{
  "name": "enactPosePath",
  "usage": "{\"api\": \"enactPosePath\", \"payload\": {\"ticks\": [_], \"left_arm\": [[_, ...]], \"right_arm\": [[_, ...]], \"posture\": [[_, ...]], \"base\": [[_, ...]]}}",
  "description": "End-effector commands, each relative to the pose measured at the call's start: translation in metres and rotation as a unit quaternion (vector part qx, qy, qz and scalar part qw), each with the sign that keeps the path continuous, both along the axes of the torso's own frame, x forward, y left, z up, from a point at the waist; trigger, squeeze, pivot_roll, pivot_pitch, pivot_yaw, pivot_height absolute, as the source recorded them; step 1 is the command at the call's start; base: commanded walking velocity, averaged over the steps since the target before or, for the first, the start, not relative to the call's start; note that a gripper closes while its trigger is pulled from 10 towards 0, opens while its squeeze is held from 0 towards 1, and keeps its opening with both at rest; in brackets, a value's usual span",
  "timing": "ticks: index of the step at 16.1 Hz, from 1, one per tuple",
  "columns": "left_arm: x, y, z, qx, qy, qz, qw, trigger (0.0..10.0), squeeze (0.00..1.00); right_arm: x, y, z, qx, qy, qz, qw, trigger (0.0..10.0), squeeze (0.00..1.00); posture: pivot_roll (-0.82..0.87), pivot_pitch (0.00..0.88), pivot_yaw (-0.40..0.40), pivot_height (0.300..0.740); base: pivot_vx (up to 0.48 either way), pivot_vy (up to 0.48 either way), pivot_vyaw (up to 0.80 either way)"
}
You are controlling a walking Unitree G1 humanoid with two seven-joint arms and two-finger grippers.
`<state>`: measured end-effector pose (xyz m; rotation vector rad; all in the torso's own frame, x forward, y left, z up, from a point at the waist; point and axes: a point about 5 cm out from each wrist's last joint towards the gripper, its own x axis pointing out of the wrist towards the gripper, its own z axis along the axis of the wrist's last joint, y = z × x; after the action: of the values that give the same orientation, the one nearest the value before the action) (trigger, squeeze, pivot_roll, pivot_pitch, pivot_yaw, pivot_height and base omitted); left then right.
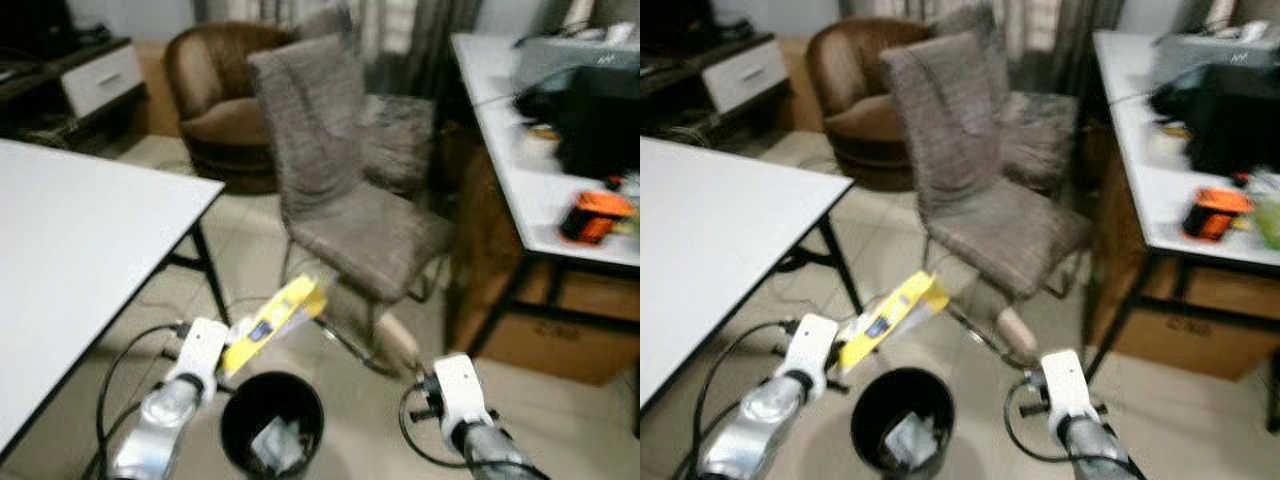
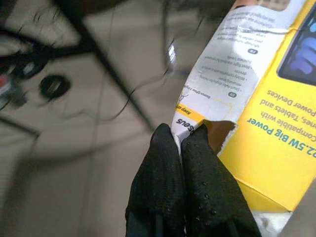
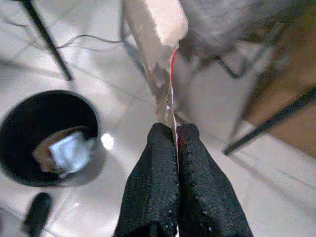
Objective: Picking trash to rubbish bin
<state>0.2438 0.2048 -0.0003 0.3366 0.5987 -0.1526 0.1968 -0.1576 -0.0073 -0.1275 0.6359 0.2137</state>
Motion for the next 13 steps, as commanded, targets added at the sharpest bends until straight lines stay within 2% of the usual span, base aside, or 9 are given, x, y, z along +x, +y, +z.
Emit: {"api": "enactPosePath", "payload": {"ticks": [1,4,6,7,9,13], "left_arm": [[-0.005,0.006,-0.012,0.027,0.048,-0.004,0.999,10.0,0.0],[-0.008,0.011,-0.028,0.05,0.11,-0.005,0.993,10.0,0.0],[-0.003,0.006,-0.035,0.058,0.127,-0.011,0.99,10.0,0.0],[0.003,0.002,-0.034,0.05,0.119,-0.007,0.992,10.0,0.0],[0.016,-0.004,-0.029,0.059,0.107,-0.007,0.992,10.0,0.0],[0.036,-0.006,-0.016,0.065,0.069,0.018,0.995,10.0,0.0]], "right_arm": [[0.003,0.007,0.006,0.008,-0.015,0.023,1.0,10.0,0.0],[0.002,0.008,0.012,0.003,-0.019,0.055,0.998,10.0,0.0],[-0.003,0.004,0.014,-0.004,-0.016,0.064,0.998,10.0,0.0],[-0.006,0.002,0.015,-0.007,-0.014,0.066,0.998,10.0,0.0],[-0.014,0.001,0.019,-0.005,-0.012,0.072,0.997,10.0,0.0],[-0.03,0.0,0.025,0.006,-0.008,0.085,0.996,10.0,0.0]], "posture": [[-0.08,0.029,-0.014,0.74],[-0.1,0.058,-0.023,0.74],[-0.11,0.075,-0.027,0.74],[-0.13,0.089,-0.03,0.74],[-0.15,0.107,-0.025,0.74],[-0.17,0.112,-0.013,0.74]], "base": [[0.0,0.0,0.0],[0.0,0.0,0.0],[0.0,0.0,0.0],[0.0,0.0,0.0],[0.0,0.0,0.0],[0.0,0.0,0.0]]}}
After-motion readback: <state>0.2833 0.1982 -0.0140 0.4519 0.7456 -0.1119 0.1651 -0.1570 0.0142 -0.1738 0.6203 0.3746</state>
